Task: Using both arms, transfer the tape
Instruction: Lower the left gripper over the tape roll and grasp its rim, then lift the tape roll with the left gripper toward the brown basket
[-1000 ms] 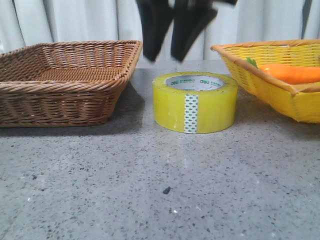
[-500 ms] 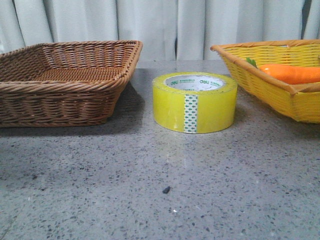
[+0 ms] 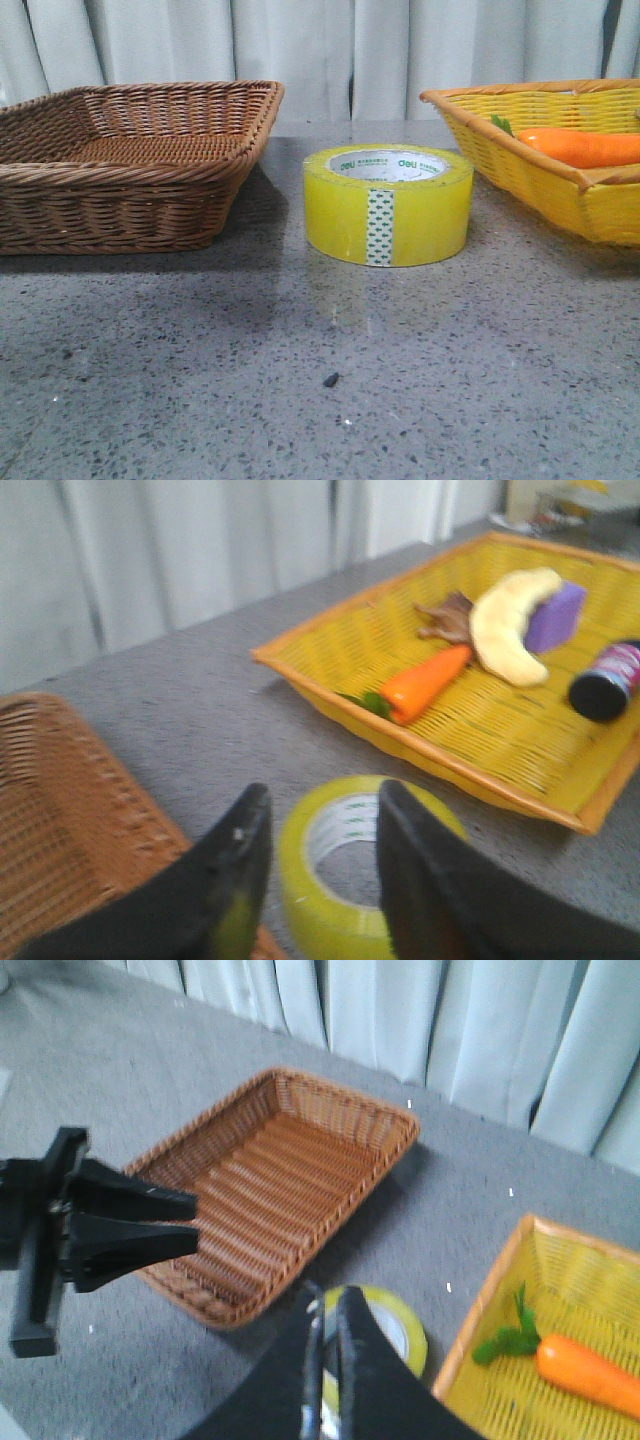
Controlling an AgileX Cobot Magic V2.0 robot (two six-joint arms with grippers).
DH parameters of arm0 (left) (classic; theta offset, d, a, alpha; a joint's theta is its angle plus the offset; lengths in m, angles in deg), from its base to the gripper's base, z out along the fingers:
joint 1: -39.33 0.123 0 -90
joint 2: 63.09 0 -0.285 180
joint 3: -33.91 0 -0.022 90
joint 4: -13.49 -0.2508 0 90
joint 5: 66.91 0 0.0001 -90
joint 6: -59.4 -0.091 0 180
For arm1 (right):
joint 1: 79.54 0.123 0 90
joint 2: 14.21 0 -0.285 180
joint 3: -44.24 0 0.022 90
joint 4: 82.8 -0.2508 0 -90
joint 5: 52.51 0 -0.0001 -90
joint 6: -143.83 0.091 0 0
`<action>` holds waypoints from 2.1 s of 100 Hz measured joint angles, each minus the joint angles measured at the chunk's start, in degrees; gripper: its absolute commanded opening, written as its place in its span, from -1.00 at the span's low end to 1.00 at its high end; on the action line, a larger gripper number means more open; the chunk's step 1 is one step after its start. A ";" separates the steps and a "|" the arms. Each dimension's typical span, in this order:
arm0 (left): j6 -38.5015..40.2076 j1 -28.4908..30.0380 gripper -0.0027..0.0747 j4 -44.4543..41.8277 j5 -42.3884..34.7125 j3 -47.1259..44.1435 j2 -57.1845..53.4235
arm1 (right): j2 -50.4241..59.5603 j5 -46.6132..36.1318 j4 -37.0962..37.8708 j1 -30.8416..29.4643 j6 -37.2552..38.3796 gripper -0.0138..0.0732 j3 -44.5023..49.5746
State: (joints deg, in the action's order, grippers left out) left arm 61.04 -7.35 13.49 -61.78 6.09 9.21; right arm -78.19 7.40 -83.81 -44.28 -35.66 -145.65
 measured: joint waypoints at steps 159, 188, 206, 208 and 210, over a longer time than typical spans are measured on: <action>-0.13 -9.06 -0.91 -5.16 18.43 26.34 39.07 | 12.46 6.66 1.98 0.00 0.00 -0.85 0.79; -0.13 -9.06 -0.99 -7.71 23.93 28.74 39.07 | 12.46 6.85 1.98 0.00 0.00 -0.85 0.79; -0.13 -7.80 -0.99 -9.05 30.26 33.47 38.85 | 12.46 7.14 1.98 0.00 0.00 -0.85 0.79; -0.13 -7.66 -0.98 -9.03 30.82 34.06 38.72 | 12.46 7.24 1.98 0.00 0.00 -0.85 0.79; -0.13 -7.35 -0.99 -9.14 31.26 34.63 38.60 | 12.46 7.37 1.98 0.00 0.00 -0.85 0.79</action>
State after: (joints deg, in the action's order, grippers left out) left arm 60.92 -14.70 4.36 -30.52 40.72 47.81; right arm -65.72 14.77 -81.83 -44.28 -35.66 -144.85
